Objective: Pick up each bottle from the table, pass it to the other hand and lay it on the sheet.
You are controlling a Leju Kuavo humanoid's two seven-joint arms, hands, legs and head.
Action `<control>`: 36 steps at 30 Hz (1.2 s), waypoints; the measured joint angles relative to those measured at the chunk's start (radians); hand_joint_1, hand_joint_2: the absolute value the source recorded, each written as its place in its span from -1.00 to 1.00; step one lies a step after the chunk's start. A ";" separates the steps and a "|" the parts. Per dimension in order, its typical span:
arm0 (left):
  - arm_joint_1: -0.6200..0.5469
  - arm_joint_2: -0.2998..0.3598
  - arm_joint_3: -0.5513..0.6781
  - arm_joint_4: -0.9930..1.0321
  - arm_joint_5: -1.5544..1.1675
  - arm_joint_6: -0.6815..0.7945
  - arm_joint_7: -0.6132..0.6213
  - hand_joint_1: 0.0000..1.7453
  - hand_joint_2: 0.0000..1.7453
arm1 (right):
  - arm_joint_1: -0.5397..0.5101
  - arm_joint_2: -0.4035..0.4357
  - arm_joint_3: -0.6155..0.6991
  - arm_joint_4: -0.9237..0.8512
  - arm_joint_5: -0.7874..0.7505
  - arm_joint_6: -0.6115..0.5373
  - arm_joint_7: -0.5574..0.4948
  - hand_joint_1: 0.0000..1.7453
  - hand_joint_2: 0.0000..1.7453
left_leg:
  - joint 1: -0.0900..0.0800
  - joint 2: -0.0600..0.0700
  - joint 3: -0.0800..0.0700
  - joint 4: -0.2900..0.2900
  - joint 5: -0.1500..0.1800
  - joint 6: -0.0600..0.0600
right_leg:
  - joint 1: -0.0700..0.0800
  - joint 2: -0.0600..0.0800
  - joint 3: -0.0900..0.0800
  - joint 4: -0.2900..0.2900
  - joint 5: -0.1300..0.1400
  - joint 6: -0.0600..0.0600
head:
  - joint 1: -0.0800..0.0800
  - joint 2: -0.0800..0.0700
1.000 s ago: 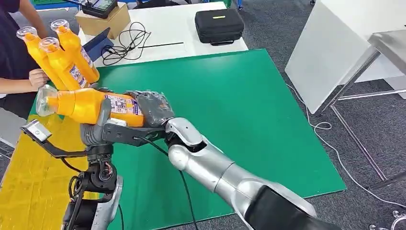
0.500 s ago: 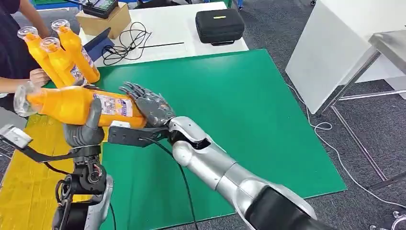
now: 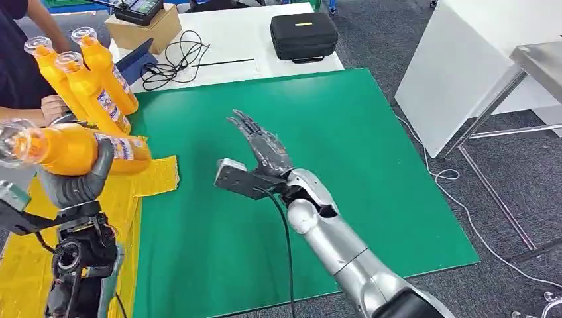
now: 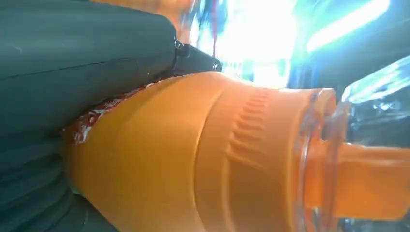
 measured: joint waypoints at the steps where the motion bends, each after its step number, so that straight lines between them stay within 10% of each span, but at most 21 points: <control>1: -0.006 0.010 0.003 0.013 -0.040 0.024 -0.002 1.00 1.00 | 0.005 -0.007 -0.005 -0.013 -0.003 0.000 -0.002 -1.00 -1.00 | 0.000 0.000 0.000 0.000 0.000 0.000 | 0.000 0.000 0.000 0.000 0.000 0.000 | 0.000 0.000; 10: -0.070 0.099 0.002 0.206 -0.635 0.388 -0.025 1.00 1.00 | 0.015 -0.047 -0.016 -0.108 -0.105 0.017 -0.035 -1.00 -1.00 | 0.000 0.001 0.000 0.000 0.000 0.000 | 0.000 0.000 0.000 0.000 0.000 0.000 | 0.000 0.000; 36: -0.135 0.088 0.134 0.755 -1.131 0.401 0.040 1.00 1.00 | 0.023 -0.110 0.080 -0.254 -0.295 0.071 -0.124 -1.00 -1.00 | 0.000 0.003 0.000 0.000 0.000 0.000 | 0.000 0.001 0.000 0.000 0.000 0.000 | 0.000 0.000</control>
